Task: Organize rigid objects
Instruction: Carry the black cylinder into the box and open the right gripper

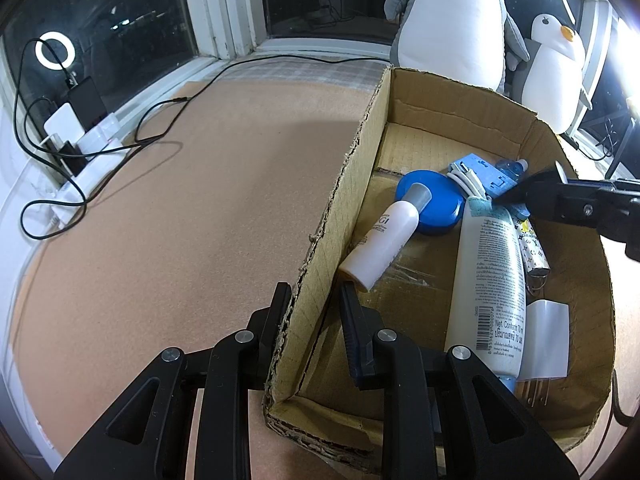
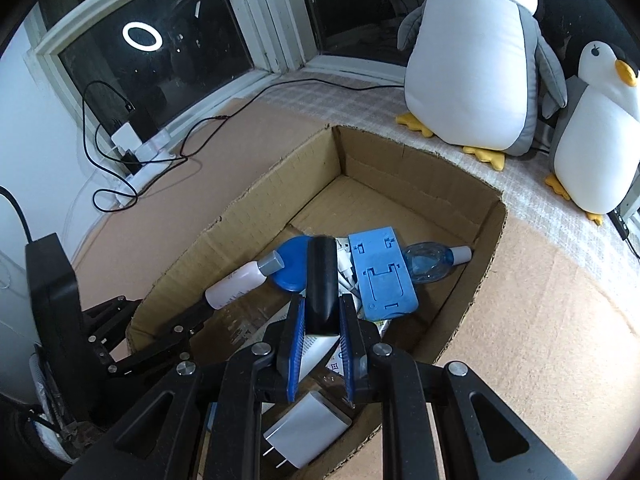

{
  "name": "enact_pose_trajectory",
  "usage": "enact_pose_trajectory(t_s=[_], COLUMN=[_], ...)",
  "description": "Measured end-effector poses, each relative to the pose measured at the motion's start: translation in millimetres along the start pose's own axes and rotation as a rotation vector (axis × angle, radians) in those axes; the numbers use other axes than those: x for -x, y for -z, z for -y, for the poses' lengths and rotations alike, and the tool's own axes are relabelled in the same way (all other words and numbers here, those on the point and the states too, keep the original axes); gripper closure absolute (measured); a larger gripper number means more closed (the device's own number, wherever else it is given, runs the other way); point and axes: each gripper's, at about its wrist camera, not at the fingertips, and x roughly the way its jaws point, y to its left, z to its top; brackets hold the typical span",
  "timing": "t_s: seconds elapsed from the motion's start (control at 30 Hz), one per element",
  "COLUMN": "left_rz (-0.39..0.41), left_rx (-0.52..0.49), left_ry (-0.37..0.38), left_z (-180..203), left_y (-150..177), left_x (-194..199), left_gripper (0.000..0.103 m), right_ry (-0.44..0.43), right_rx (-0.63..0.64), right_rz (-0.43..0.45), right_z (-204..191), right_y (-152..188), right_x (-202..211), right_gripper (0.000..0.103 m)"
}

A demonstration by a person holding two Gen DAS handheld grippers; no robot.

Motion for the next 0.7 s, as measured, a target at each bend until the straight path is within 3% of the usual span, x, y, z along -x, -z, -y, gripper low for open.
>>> enact_pose_trajectory(t_s=[0.13,0.33,0.7], left_rz=[0.0,-0.001,-0.004], left_rx=[0.0,-0.002,-0.008], left_ry=[-0.001,-0.001,-0.003], left_z=[0,-1,-2], left_y=[0,2,2], left_x=[0,1,3], left_gripper=[0.08,0.08,0.08], right_ry=[0.011,0.039,0.096], right_rx=[0.014,0.022,0.024], right_rz=[-0.002,0.015,0.063], right_z=[-3,-5,-9], right_y=[1,2,8], right_x=[-1,3,24], right_gripper=[0.085,0.058,0.046])
